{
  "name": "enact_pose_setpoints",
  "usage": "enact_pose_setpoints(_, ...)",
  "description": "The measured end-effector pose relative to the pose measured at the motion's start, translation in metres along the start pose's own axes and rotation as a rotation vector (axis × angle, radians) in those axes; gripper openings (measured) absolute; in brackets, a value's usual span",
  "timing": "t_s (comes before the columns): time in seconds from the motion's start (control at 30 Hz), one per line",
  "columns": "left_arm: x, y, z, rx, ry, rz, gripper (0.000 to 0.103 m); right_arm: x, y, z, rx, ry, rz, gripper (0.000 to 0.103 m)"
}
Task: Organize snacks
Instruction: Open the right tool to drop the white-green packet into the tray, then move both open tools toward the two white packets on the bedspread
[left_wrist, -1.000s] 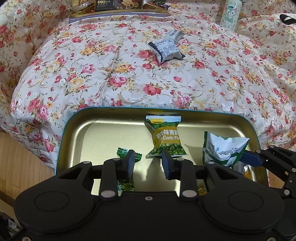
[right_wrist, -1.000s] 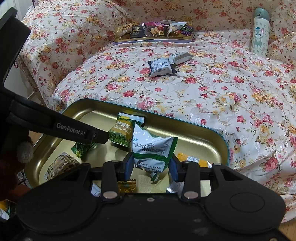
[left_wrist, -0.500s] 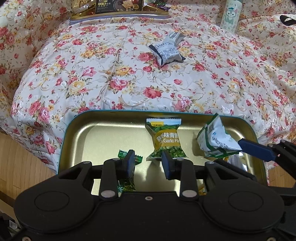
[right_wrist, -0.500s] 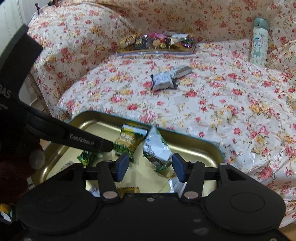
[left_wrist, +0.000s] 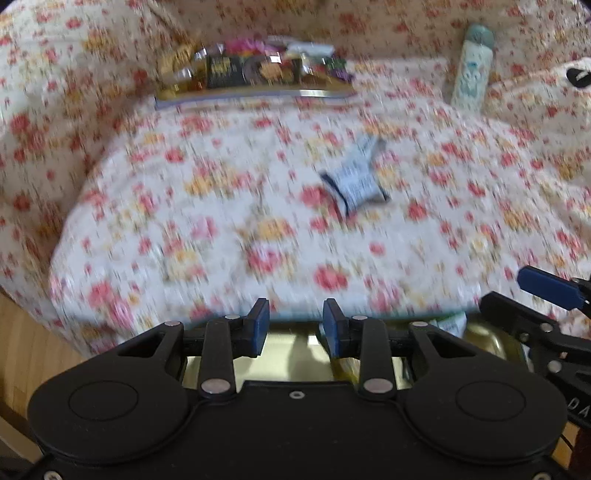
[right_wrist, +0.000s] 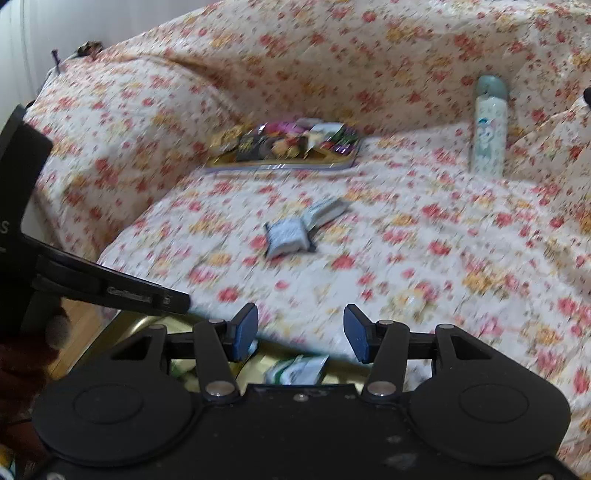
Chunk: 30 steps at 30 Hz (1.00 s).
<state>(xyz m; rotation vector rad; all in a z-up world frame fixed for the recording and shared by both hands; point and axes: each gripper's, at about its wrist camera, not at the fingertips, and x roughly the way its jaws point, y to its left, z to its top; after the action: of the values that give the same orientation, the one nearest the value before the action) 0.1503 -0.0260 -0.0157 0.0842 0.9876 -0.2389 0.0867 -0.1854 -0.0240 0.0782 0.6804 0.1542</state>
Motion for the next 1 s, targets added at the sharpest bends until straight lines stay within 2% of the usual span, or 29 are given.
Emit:
enact_pose_setpoints(0.23,0.008,0.004,0.034,0.020,-0.077,0.023,0.041,0.015,-0.014,0.021,0.033,-0.032,-0.038,0.054)
enact_pose_setpoints(0.53,0.037,-0.001,0.072,0.030,-0.094,-0.018,0.041,0.036,-0.027,0.031,0.093,-0.023,-0.060,0.054)
enact_pose_setpoints(0.67,0.056,-0.001,0.088,0.021,-0.085,-0.022,0.041,0.044,-0.031,0.031,0.118,-0.009,-0.060,0.054)
enact_pose_setpoints(0.83,0.082,0.000,0.103,0.030,-0.048,-0.062,0.041,0.052,-0.033,0.031,0.130,0.002,-0.061,0.054)
enact_pose_setpoints(1.0,0.099,-0.002,0.106,0.052,-0.012,-0.055,0.041,0.056,-0.033,0.030,0.137,0.012,-0.054,0.054)
